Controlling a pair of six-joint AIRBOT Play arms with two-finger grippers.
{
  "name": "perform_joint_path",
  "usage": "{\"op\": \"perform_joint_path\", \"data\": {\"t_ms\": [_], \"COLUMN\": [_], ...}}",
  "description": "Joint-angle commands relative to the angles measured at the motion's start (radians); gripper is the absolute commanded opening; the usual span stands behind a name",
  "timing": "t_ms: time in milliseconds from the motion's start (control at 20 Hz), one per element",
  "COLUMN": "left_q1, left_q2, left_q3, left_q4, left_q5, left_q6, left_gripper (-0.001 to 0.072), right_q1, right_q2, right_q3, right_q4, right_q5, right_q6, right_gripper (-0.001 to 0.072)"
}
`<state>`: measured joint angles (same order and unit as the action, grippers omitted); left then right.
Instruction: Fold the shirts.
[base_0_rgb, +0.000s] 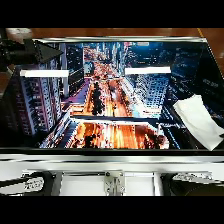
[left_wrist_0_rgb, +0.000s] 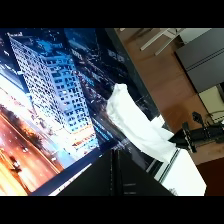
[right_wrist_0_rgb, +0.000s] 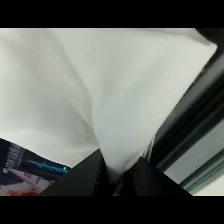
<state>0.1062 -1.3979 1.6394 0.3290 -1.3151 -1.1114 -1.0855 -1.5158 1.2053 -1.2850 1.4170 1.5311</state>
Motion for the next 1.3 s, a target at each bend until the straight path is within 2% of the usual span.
{"op": "perform_joint_path", "data": {"t_ms": [0, 250, 450, 600, 650, 700, 750, 900, 950, 1000, 1050, 1100, 1200, 1250], "left_q1": [-0.02, -0.024, -0.024, -0.024, -0.024, -0.024, -0.024, -0.026, -0.026, -0.025, -0.026, -0.027, -0.032, -0.036], "left_q2": [0.0, 0.0, 0.0, 0.0, 0.0, 0.0, 0.0, 0.0, 0.0, 0.0, 0.0, 0.0, 0.0, 0.0], "left_q3": [0.0, 0.0, 0.0, 0.0, 0.0, 0.0, 0.0, 0.0, 0.0, 0.0, 0.0, 0.0, 0.0, 0.0], "left_q4": [0.038, 0.038, 0.038, 0.038, 0.038, 0.038, 0.038, 0.039, 0.041, 0.06, 0.105, 0.168, 0.325, 0.399], "left_q5": [0.005, 0.005, 0.004, 0.005, 0.005, 0.005, 0.005, 0.005, 0.005, 0.005, 0.005, 0.003, -0.013, -0.03], "left_q6": [0.0, 0.004, 0.004, 0.004, 0.004, 0.004, 0.006, 0.03, 0.03, 0.03, 0.026, 0.013, -0.043, -0.061], "left_gripper": [0.0042, 0.0042, 0.0042, 0.0042, 0.0042, 0.0042, 0.0042, 0.0042, 0.0042, 0.0042, 0.0041, 0.0042, 0.0041, 0.0042], "right_q1": [-0.079, -0.121, -0.121, -0.121, -0.121, -0.121, -0.119, -0.12, -0.12, -0.12, -0.12, -0.12, -0.12, -0.12], "right_q2": [0.118, 0.248, 0.303, 0.306, 0.306, 0.306, 0.306, 0.306, 0.306, 0.306, 0.306, 0.322, 0.387, 0.42], "right_q3": [-0.24, -0.446, -0.494, -0.491, -0.48, -0.459, -0.436, -0.339, -0.299, -0.259, -0.211, -0.164, -0.084, -0.045], "right_q4": [-0.018, -0.024, -0.106, -0.108, -0.109, -0.109, -0.11, -0.131, -0.154, -0.182, -0.204, -0.187, 0.027, 0.173], "right_q5": [-0.079, -0.115, -0.156, -0.158, -0.134, -0.092, -0.049, 0.136, 0.244, 0.357, 0.447, 0.449, 0.439, 0.388], "right_q6": [0.007, 0.025, 0.047, 0.042, 0.026, -0.021, -0.06, -0.05, -0.05, -0.06, -0.079, -0.047, -0.031, -0.017], "right_gripper": [0.0069, 0.007, 0.007, 0.0097, 0.0232, 0.0504, 0.0587, 0.0586, 0.0551, 0.0393, 0.0197, 0.0147, 0.0149, 0.0266]}}
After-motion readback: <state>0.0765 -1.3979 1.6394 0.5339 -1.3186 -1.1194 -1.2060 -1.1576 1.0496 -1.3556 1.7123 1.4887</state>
